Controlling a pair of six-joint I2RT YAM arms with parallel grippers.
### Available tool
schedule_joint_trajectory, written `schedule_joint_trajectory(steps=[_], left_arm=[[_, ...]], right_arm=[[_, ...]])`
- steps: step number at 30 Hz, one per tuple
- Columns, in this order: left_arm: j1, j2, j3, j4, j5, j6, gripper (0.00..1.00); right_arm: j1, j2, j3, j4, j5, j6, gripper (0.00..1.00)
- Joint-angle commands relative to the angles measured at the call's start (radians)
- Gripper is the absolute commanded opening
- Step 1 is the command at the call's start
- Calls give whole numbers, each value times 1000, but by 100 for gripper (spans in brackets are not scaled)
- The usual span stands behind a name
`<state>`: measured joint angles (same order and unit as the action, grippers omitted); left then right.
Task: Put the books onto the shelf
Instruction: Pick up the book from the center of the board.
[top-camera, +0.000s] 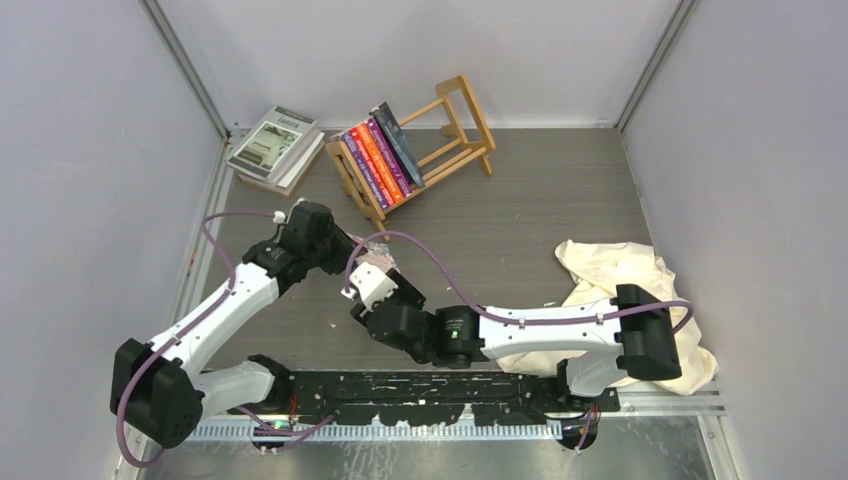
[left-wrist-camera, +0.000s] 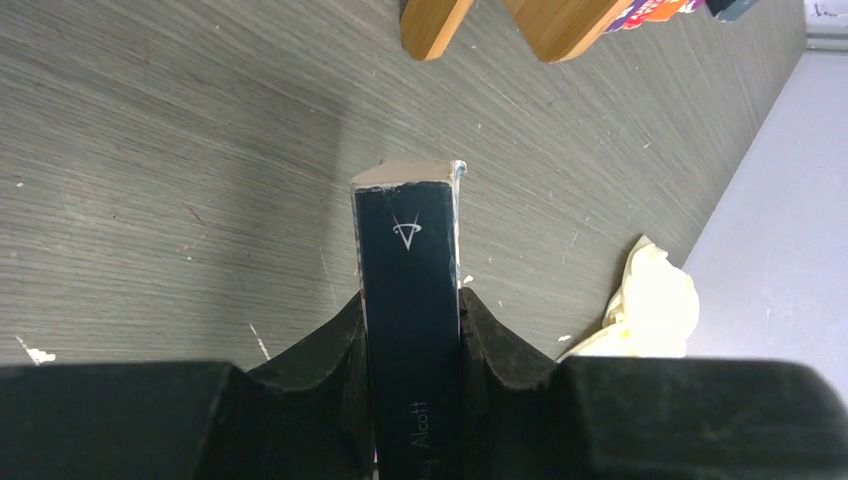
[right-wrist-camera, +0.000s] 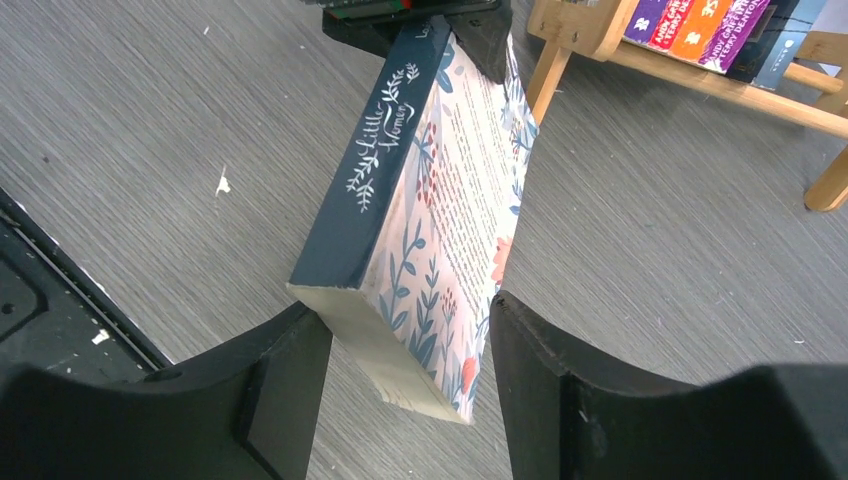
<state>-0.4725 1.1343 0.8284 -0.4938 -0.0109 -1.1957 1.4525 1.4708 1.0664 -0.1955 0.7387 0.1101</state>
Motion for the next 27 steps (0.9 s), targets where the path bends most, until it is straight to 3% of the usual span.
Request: schedule_joint_trajectory(steps=[1, 17, 27], left_arm=[[-40, -34, 61, -31, -118, 54, 0], [-179, 9, 151, -71, -267, 78, 0], [-196, -4, 179, -97, -297, 90, 0]], right_arm=[[-3, -16, 109, -11, 74, 56, 63], [2, 90, 247, -111, 100, 53, 66], [-35, 128, 269, -138, 97, 78, 66]])
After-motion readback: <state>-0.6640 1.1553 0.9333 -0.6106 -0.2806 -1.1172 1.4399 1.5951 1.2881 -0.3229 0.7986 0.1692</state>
